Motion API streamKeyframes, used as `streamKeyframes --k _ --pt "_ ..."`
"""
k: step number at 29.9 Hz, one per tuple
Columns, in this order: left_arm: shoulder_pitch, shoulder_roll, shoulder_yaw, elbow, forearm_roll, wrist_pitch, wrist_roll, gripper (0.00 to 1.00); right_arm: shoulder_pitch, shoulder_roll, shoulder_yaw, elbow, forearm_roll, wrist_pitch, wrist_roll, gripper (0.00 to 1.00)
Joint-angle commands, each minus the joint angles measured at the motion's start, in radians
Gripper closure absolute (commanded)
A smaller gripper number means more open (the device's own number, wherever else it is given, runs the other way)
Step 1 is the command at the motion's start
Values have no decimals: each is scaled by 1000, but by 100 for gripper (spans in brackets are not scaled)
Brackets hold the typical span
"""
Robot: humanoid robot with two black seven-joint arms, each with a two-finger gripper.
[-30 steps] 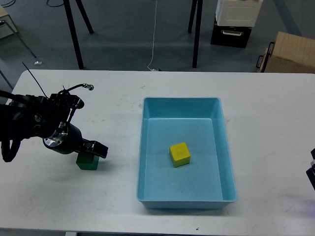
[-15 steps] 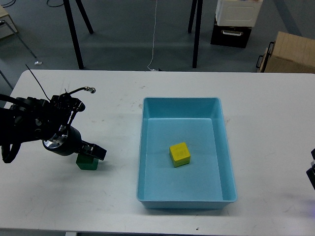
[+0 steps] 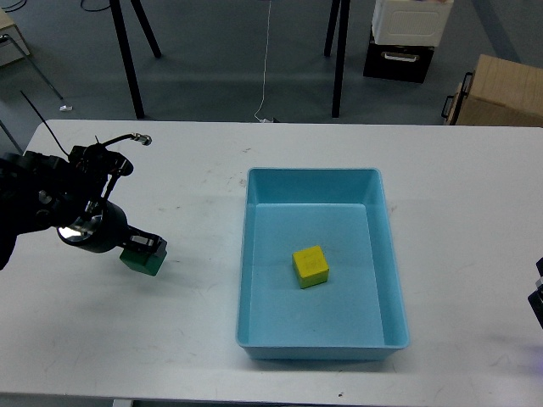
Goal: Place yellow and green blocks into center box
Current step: 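Lift the green cube with the left gripper over the tub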
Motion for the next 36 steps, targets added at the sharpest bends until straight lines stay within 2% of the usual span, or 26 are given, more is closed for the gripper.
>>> streamKeyframes --k 1,4,7,11,21,29,36 --pt "-123 -11 -74 -5 -62 0 -11 100 2 2 -5 1 -3 0 0 0" --pt "-227 -109 -71 6 -140 0 -13 100 2 2 -22 0 -3 0 2 0" --pt "-266 -244 -66 39 -159 0 -16 100 3 2 -25 0 -3 0 2 0" --pt "-257 -400 -60 96 -160 0 -23 100 3 2 -25 -17 -3 0 2 0" --pt "-129 -626 -46 230 -160 0 -26 98 5 -1 -27 -46 -5 0 2 0" --pt "-34 -637 0 323 -160 0 -32 81 6 -6 -27 -75 -5 0 0 0" --pt "-16 -637 3 313 -159 0 -71 48 8 -6 -28 -104 -5 0 -3 0"
